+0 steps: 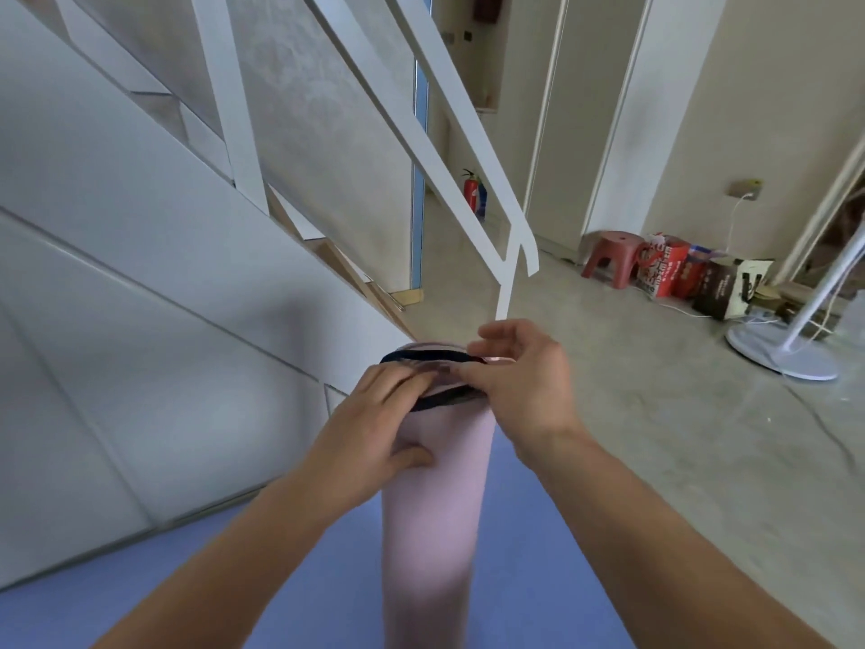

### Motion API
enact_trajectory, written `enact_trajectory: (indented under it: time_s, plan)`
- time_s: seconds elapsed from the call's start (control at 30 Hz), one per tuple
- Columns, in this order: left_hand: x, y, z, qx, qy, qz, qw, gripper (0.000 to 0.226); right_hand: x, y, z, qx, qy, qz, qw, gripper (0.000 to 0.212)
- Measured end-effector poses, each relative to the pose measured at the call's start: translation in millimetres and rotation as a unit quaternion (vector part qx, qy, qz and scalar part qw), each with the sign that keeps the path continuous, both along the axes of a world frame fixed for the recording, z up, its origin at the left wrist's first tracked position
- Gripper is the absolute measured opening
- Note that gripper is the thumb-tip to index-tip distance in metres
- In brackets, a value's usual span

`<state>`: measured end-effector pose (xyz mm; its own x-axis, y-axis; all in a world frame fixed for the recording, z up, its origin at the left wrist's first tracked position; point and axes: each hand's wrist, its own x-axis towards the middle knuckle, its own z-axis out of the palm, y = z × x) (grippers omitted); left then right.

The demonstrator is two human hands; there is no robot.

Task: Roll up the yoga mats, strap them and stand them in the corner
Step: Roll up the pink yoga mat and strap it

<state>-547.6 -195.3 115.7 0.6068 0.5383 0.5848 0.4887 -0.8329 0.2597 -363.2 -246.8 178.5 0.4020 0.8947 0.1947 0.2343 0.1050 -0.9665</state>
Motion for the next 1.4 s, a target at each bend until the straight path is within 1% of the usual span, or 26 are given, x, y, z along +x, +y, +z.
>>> enact_trajectory:
  time_s: [0.03,0.07,0.17,0.23,0.3,0.37,0.4,0.43,0.5,0.53,0.6,0.67,0.73,0.8,0.87,0.93,0.97,1.0,1.03,1.07,1.17,1.23,1.27,1.3,1.33,1.4]
  plan:
    - [-2,-2,2,-0.006,0.002,0.003,1.0,0.082,2,-2,3,-0.012,0.029,-0.006,0.999,0.038]
    - [-4,-4,6,-0.016,0.004,0.006,1.0,0.078,5,-5,5,-0.021,0.03,-0.015,0.999,0.039]
    - [-8,-10,9,-0.029,0.016,-0.002,0.999,0.069,13,-18,1,-0.028,-0.067,-0.063,0.995,0.034]
    - [-14,-8,9,-0.032,0.012,0.011,0.999,0.066,23,-30,-6,-0.029,-0.102,-0.088,0.99,0.033]
    - [-27,-4,10,-0.029,0.0,0.038,0.999,0.065,30,-45,-22,-0.053,-0.15,-0.085,0.984,0.032]
    - [-34,-6,8,-0.025,-0.007,0.041,0.999,0.065,31,-50,-43,-0.09,-0.195,-0.059,0.975,0.028]
    - [-33,-11,7,-0.025,-0.006,0.026,0.999,0.064,31,-44,-48,-0.102,-0.199,-0.057,0.973,0.026]
    - [-28,-19,5,-0.024,-0.007,0.008,1.0,0.061,33,-34,-48,-0.107,-0.185,-0.06,0.975,0.024]
    - [-15,-36,3,-0.018,-0.017,-0.026,0.999,0.056,39,1,-38,-0.111,-0.144,-0.069,0.981,0.024]
    - [-8,-43,3,-0.012,-0.022,-0.04,0.999,0.054,41,19,-28,-0.111,-0.141,-0.065,0.982,0.024]
    - [1,-56,3,0.0,-0.033,-0.073,0.997,0.052,38,51,-9,-0.103,-0.182,-0.031,0.977,0.023]
    - [8,-67,3,0.0,-0.03,-0.094,0.995,0.057,26,75,10,-0.114,-0.22,0.025,0.968,0.018]
    - [8,-78,4,-0.007,-0.014,-0.095,0.995,0.061,17,96,5,-0.173,-0.245,0.083,0.95,0.009]
    - [0,-81,3,-0.002,0.004,-0.087,0.996,0.063,22,105,-29,-0.254,-0.259,0.125,0.923,0.013]
    - [-11,-75,3,0.004,0.007,-0.065,0.998,0.061,30,91,-84,-0.327,-0.215,0.139,0.909,0.013]
    - [-20,-59,9,0.014,0.019,-0.008,1.0,0.058,28,60,-128,-0.373,-0.105,0.145,0.91,0.015]
    - [-23,-50,13,0.015,0.038,0.028,0.999,0.058,27,47,-136,-0.383,-0.074,0.143,0.909,0.02]
    - [-25,-41,17,0.009,0.059,0.059,0.996,0.06,26,37,-136,-0.387,-0.055,0.141,0.909,0.02]
    - [-25,-33,21,0.0,0.074,0.083,0.994,0.062,26,32,-131,-0.383,-0.036,0.126,0.915,0.016]
    - [-24,-27,25,-0.007,0.081,0.102,0.991,0.064,28,29,-119,-0.365,-0.025,0.125,0.922,0.014]
    - [-9,-15,31,-0.011,0.115,0.152,0.982,0.075,34,24,-71,-0.277,0.049,0.126,0.951,0.015]
    - [0,-8,36,-0.012,0.192,0.193,0.962,0.087,29,12,-47,-0.252,0.091,0.139,0.954,0.023]
    - [4,-7,40,-0.014,0.228,0.201,0.953,0.091,23,5,-38,-0.25,0.1,0.162,0.949,0.023]
    - [8,-5,44,-0.02,0.252,0.197,0.947,0.092,19,-2,-33,-0.257,0.11,0.188,0.941,0.02]
    - [11,-5,47,-0.029,0.264,0.187,0.946,0.085,14,-8,-33,-0.269,0.122,0.208,0.933,0.019]
    - [16,-3,53,-0.031,0.289,0.167,0.942,0.069,7,-15,-36,-0.289,0.169,0.198,0.921,0.03]
